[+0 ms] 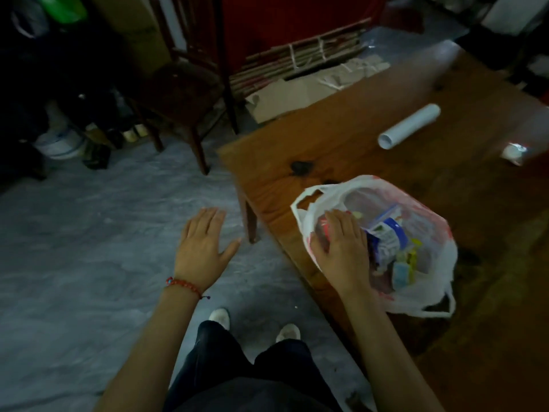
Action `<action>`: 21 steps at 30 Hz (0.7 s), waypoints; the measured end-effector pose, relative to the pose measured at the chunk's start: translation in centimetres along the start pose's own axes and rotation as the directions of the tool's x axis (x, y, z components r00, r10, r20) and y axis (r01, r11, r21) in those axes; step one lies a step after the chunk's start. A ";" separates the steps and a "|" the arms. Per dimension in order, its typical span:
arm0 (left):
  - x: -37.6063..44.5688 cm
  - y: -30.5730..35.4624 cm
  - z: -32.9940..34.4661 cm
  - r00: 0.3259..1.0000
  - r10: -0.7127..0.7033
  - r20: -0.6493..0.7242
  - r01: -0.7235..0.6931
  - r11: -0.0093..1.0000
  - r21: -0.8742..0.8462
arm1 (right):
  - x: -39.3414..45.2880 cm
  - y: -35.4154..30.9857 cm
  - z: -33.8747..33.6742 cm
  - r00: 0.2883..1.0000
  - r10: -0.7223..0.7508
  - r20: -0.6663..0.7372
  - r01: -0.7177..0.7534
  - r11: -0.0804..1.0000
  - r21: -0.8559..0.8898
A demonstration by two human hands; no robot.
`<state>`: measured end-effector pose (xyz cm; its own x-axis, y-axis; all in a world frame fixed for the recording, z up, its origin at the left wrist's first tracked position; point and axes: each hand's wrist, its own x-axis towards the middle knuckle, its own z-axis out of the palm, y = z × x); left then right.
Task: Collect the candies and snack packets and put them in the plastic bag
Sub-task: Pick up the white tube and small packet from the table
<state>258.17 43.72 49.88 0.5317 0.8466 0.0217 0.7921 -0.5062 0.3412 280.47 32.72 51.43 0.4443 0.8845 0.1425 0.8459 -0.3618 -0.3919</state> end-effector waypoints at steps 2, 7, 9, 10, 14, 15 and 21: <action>-1.0 -2.7 -0.9 0.997 -0.071 -0.025 0.070 0.997 -0.009 | 0.7 -2.5 1.2 0.998 -0.063 0.026 0.063 0.998 0.001; -3.0 -10.7 -4.0 0.980 -0.179 -0.083 0.178 0.984 -0.015 | 2.8 -9.9 5.4 0.976 -0.205 0.079 0.205 0.979 0.004; -3.9 -14.7 -5.3 0.970 -0.220 -0.101 0.221 0.975 -0.007 | 3.5 -13.5 7.5 0.963 -0.245 0.114 0.246 0.969 0.002; -4.4 -16.7 -6.0 0.964 -0.243 -0.105 0.244 0.970 -0.002 | 3.9 -15.3 8.6 0.957 -0.263 0.127 0.265 0.964 -0.002; -5.8 -24.1 -8.5 0.937 -0.331 -0.110 0.334 0.942 0.007 | 5.6 -22.5 12.5 0.936 -0.311 0.163 0.317 0.948 -0.007; -5.9 -25.6 -9.1 0.930 -0.350 -0.114 0.353 0.936 0.004 | 6.2 -24.0 13.2 0.931 -0.322 0.171 0.328 0.945 -0.007; -5.3 -32.5 -11.1 0.891 -0.437 -0.127 0.442 0.897 0.015 | 9.7 -28.9 16.3 0.913 -0.348 0.214 0.351 0.936 0.025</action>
<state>226.30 57.55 49.10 0.0895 0.9959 -0.0099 0.9499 -0.0824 0.3015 255.50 56.58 49.38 0.0484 0.9963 0.0716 0.9403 -0.0213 -0.3397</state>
